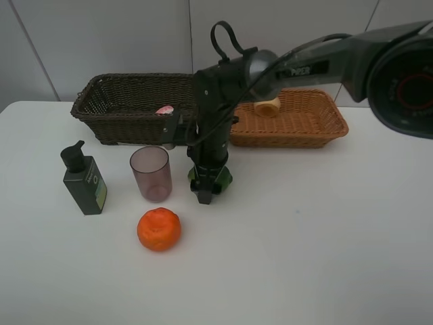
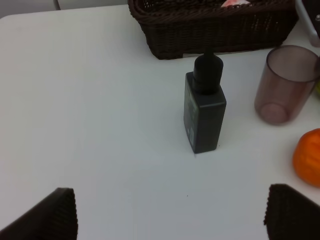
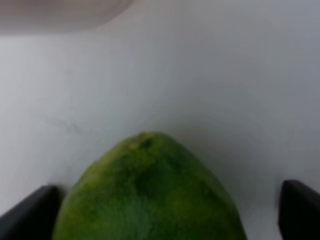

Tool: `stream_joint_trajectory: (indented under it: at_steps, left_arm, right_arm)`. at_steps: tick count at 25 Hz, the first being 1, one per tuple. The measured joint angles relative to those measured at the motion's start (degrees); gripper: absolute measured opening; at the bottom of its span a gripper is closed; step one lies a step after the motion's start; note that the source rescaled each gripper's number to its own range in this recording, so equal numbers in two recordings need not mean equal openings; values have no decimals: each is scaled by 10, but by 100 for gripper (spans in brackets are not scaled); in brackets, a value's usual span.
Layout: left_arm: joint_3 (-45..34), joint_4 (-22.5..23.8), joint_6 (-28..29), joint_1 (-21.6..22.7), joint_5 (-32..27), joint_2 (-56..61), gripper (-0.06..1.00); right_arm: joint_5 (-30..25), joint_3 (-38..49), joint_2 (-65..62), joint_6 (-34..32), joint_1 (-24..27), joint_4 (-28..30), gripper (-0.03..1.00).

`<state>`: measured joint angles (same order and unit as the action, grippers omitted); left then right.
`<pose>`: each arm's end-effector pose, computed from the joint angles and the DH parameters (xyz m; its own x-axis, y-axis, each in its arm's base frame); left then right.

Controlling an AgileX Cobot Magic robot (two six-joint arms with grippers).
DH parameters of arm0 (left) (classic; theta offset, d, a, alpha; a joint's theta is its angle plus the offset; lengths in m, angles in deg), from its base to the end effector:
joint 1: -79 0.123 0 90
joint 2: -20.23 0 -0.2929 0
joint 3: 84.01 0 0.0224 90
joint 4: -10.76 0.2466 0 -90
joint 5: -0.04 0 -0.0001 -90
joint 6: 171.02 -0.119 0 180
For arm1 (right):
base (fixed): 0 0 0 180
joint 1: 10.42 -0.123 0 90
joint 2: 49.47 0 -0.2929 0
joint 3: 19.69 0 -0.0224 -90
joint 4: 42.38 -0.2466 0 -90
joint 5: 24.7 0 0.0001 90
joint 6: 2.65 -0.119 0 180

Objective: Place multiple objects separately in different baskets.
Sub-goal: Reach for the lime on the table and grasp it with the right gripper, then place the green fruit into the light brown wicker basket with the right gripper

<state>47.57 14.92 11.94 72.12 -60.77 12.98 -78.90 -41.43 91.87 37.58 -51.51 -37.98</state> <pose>0.0076 0.0067 0.2646 -0.4426 0.0371 -0.8959 0.0561 0.9983 0.0137 0.3569 0.3014 0.0856 -0.1073 -0.9935 -0.0382 -0.9866 0.1112 -0.1197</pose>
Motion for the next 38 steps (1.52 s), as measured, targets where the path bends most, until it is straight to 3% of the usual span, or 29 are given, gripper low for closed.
stream_joint_trajectory:
  at_steps: [2,3,24,29,31,38]
  left_arm:
    - [0,0,0,0,0,0,97]
    - [0,0,0,0,0,0,97]
    - [0,0,0,0,0,0,97]
    - [0,0,0,0,0,0,97]
    - [0,0,0,0,0,0,97]
    - [0,0,0,0,0,0,97]
  right_arm:
    - [-2,0,0,0,0,3,52]
    - [-2,0,0,-1,0,5,44]
    - [-3,0,0,-1,0,6,44]
    - [-29,0,-18,-11,0,-6,44]
    - [-33,0,-36,-53,4,-12,44]
    - [-37,0,-107,-379,48,-11,44]
